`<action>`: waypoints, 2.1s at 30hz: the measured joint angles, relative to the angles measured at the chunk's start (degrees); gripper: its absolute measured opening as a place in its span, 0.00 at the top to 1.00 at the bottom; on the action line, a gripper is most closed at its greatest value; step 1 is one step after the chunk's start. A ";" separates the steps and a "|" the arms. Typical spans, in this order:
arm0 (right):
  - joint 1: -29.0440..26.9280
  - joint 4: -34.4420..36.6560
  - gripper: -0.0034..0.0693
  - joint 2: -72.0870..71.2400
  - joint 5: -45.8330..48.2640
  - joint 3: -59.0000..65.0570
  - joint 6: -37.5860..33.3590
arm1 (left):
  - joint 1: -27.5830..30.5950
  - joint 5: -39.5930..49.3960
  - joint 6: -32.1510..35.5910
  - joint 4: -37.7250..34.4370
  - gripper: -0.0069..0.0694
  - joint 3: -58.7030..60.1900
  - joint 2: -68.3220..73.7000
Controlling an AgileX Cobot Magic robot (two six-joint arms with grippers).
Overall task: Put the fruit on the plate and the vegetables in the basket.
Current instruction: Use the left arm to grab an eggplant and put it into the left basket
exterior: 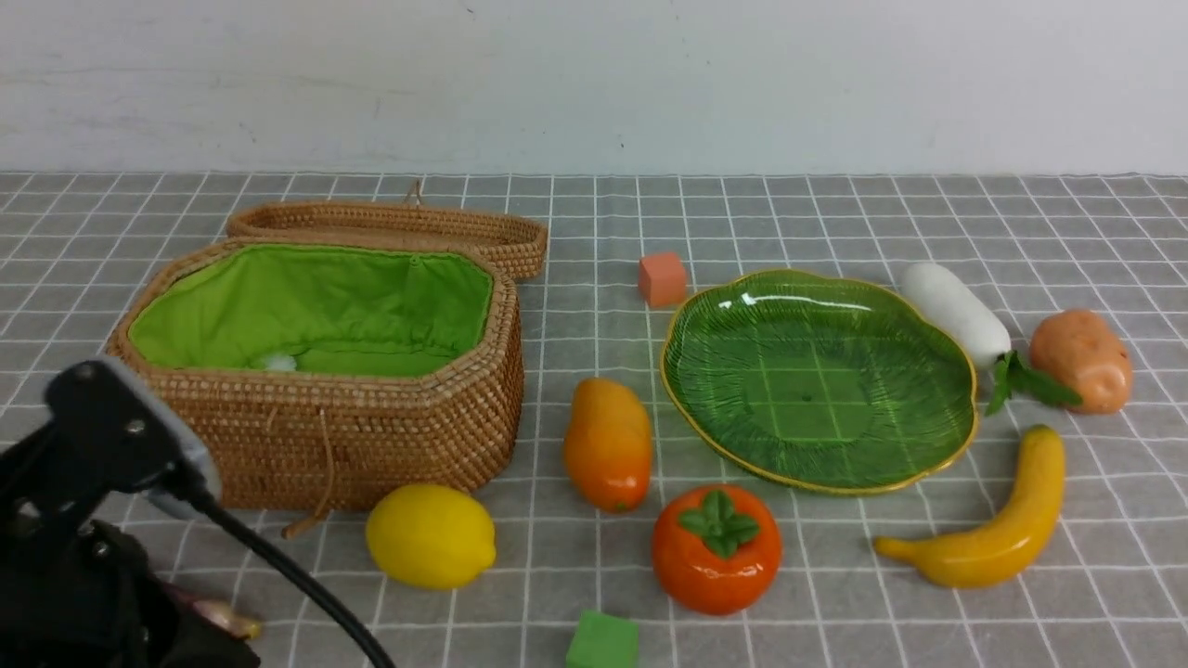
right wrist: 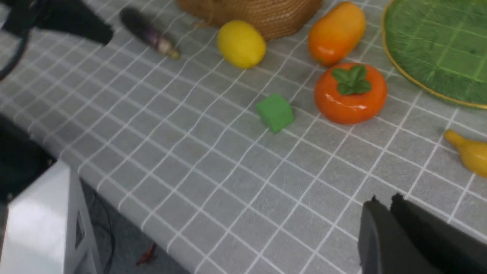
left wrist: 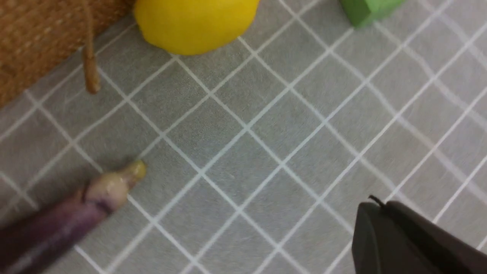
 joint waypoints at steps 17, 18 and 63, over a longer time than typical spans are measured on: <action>0.71 -0.40 0.88 1.19 3.01 -2.64 -9.61 | 0.00 -10.46 4.41 34.70 0.29 -2.17 18.53; 0.72 -0.40 0.88 1.19 3.01 -2.64 -9.61 | 0.00 -12.60 3.95 37.14 0.25 -2.17 20.57; 0.83 5.02 0.84 1.19 -11.07 -2.64 -9.59 | -1.74 -15.41 2.91 28.91 0.51 -16.09 6.85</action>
